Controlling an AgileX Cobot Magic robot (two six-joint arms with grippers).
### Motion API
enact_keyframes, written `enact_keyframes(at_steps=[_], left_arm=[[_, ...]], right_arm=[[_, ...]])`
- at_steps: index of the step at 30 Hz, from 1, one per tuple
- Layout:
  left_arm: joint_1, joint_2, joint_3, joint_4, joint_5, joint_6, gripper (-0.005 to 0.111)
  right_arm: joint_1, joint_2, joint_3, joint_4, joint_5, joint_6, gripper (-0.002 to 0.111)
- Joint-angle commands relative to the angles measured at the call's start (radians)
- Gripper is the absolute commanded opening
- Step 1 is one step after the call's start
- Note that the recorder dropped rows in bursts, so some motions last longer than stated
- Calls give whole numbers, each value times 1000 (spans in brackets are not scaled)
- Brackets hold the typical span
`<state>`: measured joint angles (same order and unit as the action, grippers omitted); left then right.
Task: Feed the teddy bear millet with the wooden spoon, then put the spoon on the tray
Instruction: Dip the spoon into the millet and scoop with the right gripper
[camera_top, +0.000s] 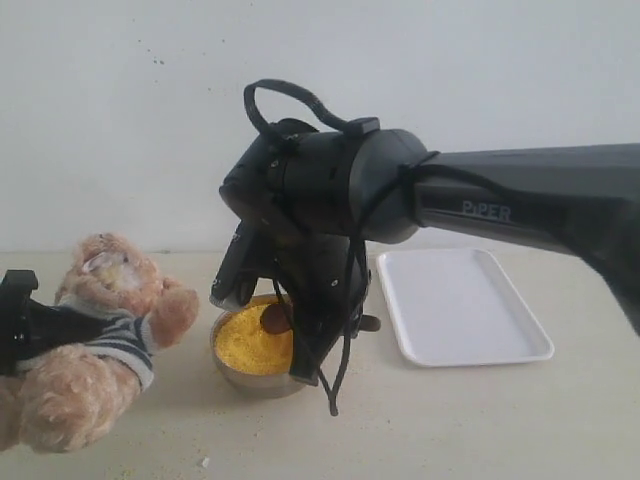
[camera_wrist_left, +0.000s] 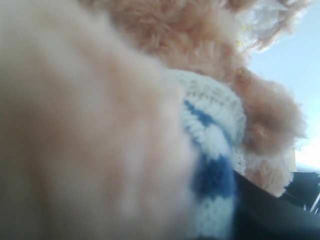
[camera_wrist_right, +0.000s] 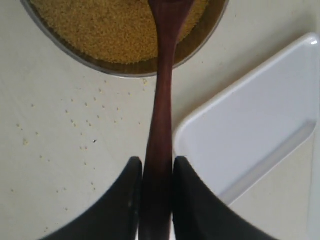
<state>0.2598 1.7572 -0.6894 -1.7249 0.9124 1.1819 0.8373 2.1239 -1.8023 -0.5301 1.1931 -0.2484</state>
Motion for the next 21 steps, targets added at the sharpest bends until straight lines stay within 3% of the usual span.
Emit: enact_keyframes(at_steps=[1, 21], left_arm=[[1, -4, -29, -20, 2, 30, 4], [-1, -4, -32, -20, 10, 83, 4]], right_arm=[[-1, 27, -6, 18, 7, 3, 0], [-1, 19, -6, 115, 2, 80, 0]])
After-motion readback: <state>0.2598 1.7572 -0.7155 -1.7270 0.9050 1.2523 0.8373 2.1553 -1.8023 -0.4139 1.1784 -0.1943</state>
